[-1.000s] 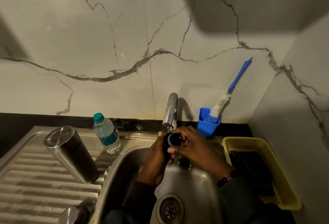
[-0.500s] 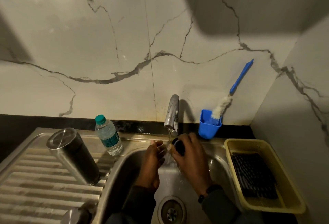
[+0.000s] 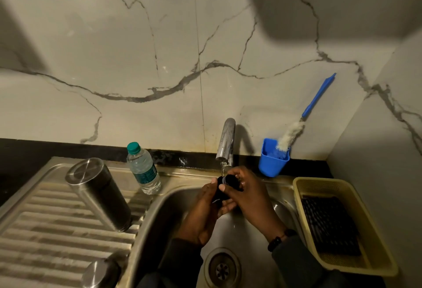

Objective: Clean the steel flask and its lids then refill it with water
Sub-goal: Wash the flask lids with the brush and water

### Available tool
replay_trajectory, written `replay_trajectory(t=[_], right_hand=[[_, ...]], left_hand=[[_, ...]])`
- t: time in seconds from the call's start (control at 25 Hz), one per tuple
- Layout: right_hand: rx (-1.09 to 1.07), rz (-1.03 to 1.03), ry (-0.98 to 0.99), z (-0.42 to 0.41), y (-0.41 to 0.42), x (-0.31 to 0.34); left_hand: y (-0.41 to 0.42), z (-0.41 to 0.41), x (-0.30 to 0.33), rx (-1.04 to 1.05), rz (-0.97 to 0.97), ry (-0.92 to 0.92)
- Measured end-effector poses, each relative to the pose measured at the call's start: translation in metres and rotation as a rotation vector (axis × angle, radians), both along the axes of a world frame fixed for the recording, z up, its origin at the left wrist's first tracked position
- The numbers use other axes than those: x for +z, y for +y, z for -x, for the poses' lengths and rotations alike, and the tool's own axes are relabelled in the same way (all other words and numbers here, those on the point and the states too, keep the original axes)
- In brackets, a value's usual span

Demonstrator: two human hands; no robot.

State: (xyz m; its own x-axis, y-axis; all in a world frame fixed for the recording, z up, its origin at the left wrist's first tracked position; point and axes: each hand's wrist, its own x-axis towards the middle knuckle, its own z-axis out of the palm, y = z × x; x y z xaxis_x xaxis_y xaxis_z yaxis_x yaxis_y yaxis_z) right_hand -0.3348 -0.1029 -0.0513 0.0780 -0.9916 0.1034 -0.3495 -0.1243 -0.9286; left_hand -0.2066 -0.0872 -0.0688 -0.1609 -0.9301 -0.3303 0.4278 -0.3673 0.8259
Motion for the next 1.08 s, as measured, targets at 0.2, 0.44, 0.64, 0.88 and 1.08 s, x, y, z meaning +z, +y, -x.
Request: replay_trajectory(t=[0.2,0.44,0.64,0.88,1.08], right_hand=[[-0.012,-0.146,0.040,0.008,0.005,-0.027],[-0.035,-0.199,0.088,0.009,0.007,-0.038],[-0.054,-0.141,-0.008,0.008,0.004,-0.022],[0.053,-0.061,-0.222,0.003,0.003,0.006],[-0.017,-0.136,-0.480,0.002,0.004,0.034]], left_hand=[[-0.007,-0.021,-0.026,0.219,0.499,-1.120],[0.000,-0.022,-0.042,0.118,0.535,-1.391],[0.001,-0.014,-0.026,0.209,0.066,-0.233],[0.002,-0.002,0.006,0.079,0.224,-0.041],[0.000,0.000,0.018,0.003,0.371,-0.087]])
